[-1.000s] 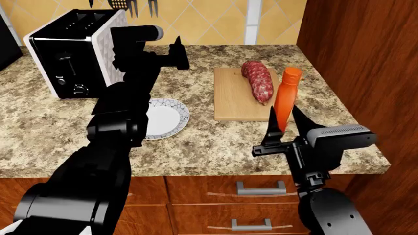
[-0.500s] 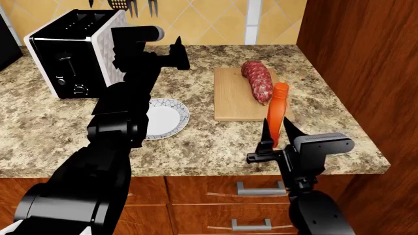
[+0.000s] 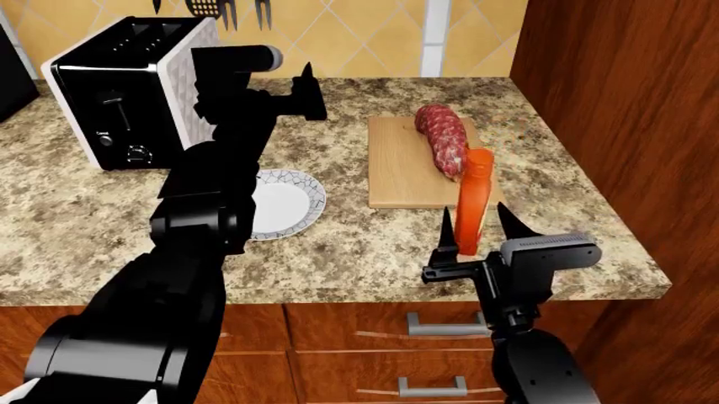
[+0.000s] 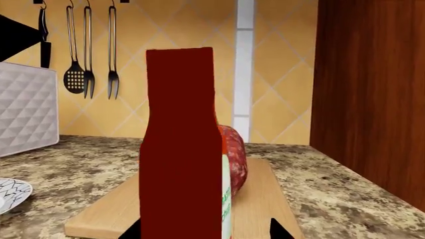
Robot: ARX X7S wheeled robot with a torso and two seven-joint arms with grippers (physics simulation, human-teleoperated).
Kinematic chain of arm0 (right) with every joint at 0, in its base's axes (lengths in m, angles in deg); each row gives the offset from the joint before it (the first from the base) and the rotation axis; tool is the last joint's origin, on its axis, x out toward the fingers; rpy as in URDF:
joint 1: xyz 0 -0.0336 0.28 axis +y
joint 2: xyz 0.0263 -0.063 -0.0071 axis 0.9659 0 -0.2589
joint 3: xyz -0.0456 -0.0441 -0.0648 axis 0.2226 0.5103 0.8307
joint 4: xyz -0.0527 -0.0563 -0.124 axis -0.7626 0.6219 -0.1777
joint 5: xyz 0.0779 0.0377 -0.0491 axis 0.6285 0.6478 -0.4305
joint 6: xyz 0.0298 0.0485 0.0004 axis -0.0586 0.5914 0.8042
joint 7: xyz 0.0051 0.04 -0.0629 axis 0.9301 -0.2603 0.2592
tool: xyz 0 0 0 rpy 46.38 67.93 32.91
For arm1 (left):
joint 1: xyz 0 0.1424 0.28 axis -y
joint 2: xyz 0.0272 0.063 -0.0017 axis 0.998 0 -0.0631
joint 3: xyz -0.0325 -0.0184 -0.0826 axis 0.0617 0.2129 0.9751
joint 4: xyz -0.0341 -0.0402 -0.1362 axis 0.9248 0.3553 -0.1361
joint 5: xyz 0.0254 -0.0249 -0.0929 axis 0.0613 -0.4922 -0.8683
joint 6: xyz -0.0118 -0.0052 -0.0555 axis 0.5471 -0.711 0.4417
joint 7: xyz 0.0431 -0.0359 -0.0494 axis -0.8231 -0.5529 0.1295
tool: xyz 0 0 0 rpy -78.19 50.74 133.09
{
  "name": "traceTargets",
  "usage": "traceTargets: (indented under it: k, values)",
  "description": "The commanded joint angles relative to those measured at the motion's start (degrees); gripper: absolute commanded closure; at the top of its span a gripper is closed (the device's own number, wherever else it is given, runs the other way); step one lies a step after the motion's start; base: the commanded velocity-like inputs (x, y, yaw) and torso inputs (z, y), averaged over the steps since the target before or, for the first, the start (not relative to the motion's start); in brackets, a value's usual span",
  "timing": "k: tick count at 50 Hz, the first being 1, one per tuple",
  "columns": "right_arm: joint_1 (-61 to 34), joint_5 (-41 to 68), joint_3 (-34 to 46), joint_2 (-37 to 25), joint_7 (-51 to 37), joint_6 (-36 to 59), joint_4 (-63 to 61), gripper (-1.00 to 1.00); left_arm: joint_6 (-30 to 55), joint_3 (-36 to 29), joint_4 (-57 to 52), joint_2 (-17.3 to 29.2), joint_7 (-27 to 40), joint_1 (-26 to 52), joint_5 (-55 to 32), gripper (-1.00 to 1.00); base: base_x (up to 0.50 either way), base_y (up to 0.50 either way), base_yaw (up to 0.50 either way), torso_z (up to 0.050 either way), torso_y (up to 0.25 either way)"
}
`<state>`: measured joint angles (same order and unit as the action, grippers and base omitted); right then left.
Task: Pick the salami from the plate and place it on the cutting board. Then pick the condiment bottle from the cabinet and place it next to the cutting board.
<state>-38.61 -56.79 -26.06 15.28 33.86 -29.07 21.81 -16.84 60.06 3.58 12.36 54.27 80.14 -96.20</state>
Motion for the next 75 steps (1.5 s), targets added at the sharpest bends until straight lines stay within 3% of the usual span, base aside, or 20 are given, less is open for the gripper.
traceTargets:
  k: [1,23,36,39,45,53,63,68,75]
  values:
    - [0.7,0.6,0.3,0.2,0.2,-0.3,2.0,-1.0,-0.2,0.1,0.0,0.0,-0.1,0.0,0.1,-1.0,0.0,0.0,0.0,0.0,0.0]
    - [1.0,1.3,0.6,-0.7,-0.5,1.5,-1.3,-1.0,0.1,-1.0,0.0,0.0,1.3,0.1,-0.2,-1.0,0.0,0.0,0.0,0.0,0.0]
    - [3.1,2.2,0.7,-4.6,-3.8,9.0,-17.5,-1.0,1.0,-1.8,-0.7,0.1,1.4,2.9,-2.6,-1.0,0.0,0.0,0.0,0.0,0.0]
    - [3.5,2.3,0.7,-5.3,-4.5,10.0,-20.1,-1.0,12.6,-3.0,-20.6,2.3,5.1,-3.4,-4.1,-1.0,0.0,0.0,0.0,0.0,0.0]
    - [5.8,3.1,0.1,-6.7,-5.5,11.0,-24.9,-1.0,29.9,-3.7,-50.3,6.4,9.7,-12.6,-9.6,-1.0,0.0,0.0,0.0,0.0,0.0]
    - [9.8,4.7,-1.3,-9.0,-7.5,11.8,-34.3,-1.0,43.6,-2.5,-76.0,11.3,17.1,-20.2,-15.5,-1.0,0.0,0.0,0.0,0.0,0.0]
    - [9.5,7.8,-2.4,-12.8,-11.0,19.3,-48.9,-1.0,50.8,0.6,-93.6,15.4,21.4,-28.9,-22.5,-1.0,0.0,0.0,0.0,0.0,0.0]
    - [8.0,10.7,-3.7,-14.1,-12.4,22.6,-53.2,-1.0,42.8,1.4,-101.7,16.6,20.8,-38.2,-19.2,-1.0,0.0,0.0,0.0,0.0,0.0]
    - [6.8,13.2,-4.7,-14.6,-12.7,23.5,-55.8,-1.0,41.3,9.6,-107.1,17.3,19.7,-48.9,-30.5,-1.0,0.0,0.0,0.0,0.0,0.0]
